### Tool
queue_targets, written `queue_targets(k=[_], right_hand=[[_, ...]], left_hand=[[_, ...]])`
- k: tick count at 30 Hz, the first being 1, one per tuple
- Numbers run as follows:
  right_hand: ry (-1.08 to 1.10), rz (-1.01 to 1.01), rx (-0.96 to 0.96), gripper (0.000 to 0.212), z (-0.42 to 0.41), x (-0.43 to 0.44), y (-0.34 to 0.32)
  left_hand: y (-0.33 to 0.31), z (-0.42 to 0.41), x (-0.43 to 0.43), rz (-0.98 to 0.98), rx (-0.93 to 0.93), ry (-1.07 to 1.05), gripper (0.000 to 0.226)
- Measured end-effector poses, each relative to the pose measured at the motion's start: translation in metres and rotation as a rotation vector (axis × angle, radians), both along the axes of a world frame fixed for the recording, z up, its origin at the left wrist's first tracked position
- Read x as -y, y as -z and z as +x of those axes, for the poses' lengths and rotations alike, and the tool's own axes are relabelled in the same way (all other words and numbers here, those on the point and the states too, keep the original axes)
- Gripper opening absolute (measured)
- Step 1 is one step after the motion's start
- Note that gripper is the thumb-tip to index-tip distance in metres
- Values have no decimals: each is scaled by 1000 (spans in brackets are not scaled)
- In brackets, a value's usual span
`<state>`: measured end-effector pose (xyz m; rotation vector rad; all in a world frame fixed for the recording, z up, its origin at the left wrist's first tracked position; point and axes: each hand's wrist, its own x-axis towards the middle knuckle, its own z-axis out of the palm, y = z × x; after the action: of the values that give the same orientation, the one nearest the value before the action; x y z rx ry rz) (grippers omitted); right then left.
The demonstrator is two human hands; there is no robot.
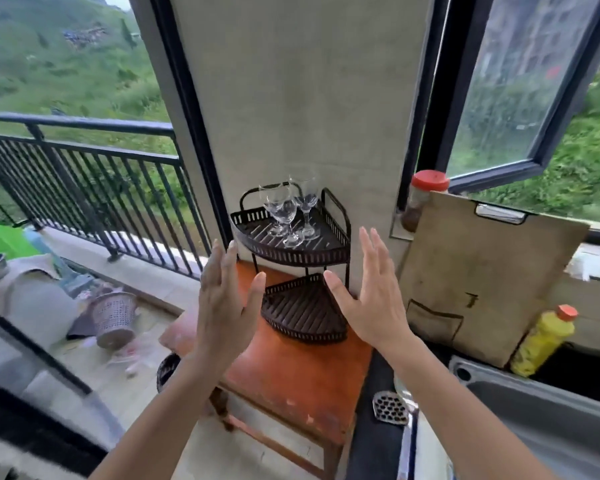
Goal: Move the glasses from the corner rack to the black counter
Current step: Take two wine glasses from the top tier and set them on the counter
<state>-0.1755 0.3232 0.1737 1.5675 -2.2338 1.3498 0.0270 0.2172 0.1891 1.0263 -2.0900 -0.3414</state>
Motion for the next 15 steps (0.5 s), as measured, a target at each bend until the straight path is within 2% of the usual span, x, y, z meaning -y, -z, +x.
queue_targets(k=[5,9,15], right_hand=[[178,-57,108,87,-19,79,-11],[239,-104,189,81,-25,136,-26],[303,-219,262,74,-40,184,-25]], left_hand=[[6,-43,110,35,8,205,73],[2,-70,177,5,-15,345,67],[2,-102,238,124,-127,427,61]])
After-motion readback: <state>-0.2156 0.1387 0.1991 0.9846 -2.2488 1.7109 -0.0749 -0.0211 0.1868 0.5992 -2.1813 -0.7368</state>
